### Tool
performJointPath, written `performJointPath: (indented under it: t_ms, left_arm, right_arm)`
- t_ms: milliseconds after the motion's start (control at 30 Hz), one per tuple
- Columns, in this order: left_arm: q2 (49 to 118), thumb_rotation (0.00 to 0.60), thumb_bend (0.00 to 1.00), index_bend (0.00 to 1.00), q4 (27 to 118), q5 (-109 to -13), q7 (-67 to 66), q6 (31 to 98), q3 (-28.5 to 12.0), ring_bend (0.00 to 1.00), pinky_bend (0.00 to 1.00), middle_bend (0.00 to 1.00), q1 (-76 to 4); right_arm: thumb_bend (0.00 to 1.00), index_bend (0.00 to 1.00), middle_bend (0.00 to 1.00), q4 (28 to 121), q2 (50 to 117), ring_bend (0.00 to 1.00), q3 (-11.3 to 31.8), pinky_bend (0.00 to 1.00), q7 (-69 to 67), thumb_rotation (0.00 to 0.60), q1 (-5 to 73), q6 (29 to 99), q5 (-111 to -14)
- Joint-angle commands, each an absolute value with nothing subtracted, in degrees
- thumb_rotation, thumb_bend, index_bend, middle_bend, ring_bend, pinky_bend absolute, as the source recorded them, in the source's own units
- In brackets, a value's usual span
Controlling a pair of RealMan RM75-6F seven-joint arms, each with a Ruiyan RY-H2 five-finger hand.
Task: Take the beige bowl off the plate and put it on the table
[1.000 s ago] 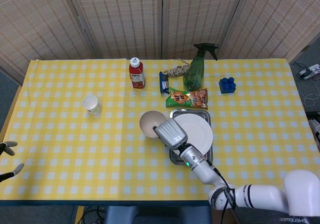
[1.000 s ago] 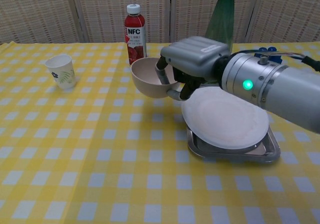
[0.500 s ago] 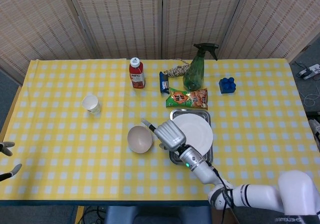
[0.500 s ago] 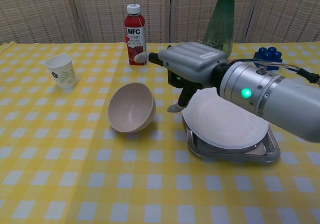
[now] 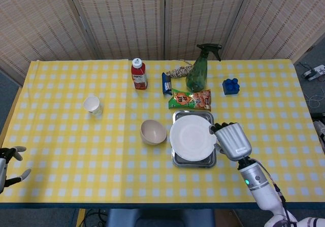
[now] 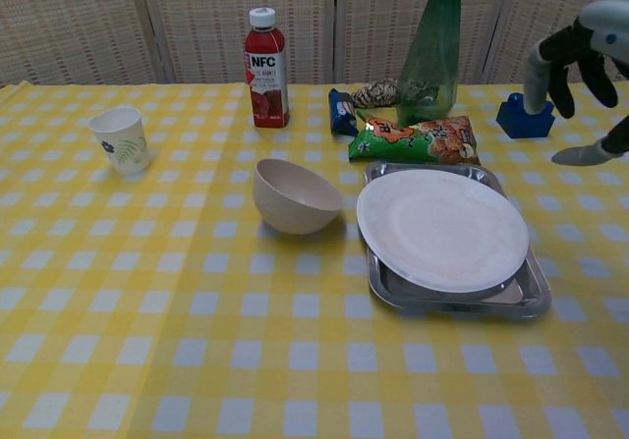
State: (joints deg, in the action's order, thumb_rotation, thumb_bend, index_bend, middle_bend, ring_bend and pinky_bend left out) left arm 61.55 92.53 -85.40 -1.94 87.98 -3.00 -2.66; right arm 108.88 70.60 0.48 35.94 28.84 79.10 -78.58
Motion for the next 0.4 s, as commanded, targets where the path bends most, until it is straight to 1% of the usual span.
performJointPath:
  t_ms: [33, 100, 200, 400]
  left_arm:
    - [61.8, 0.600, 0.02, 0.44, 92.6, -85.7, -2.3, 88.0, -2.9, 0.34, 0.40, 0.52, -2.7]
    - [62.0, 0.600, 0.02, 0.44, 92.5, -85.8, -2.5, 88.1, -2.9, 0.34, 0.40, 0.52, -2.7]
    - [62.4, 0.600, 0.02, 0.44, 92.2, -86.2, -2.7, 88.5, -2.9, 0.34, 0.40, 0.52, -2.8]
    - [63.3, 0.600, 0.02, 0.44, 91.4, -87.6, -2.5, 90.0, -2.9, 0.34, 0.41, 0.52, -2.6]
  right_arm:
    - [0.00, 0.49, 0.52, 107.6, 66.1, 0.55, -3.5, 0.58, 29.4, 0.600, 22.2, 84.6, -81.9]
    - [0.00, 0.49, 0.52, 106.1, 64.9, 0.55, -4.3, 0.55, 26.6, 0.600, 19.6, 86.6, -82.2]
    - [0.00, 0.49, 0.52, 103.7, 64.0, 0.54, -5.0, 0.54, 21.6, 0.600, 16.2, 89.1, -82.4]
    - [0.01, 0.49, 0.52, 98.1, 64.0, 0.54, -4.9, 0.54, 12.4, 0.600, 11.3, 92.0, -82.5]
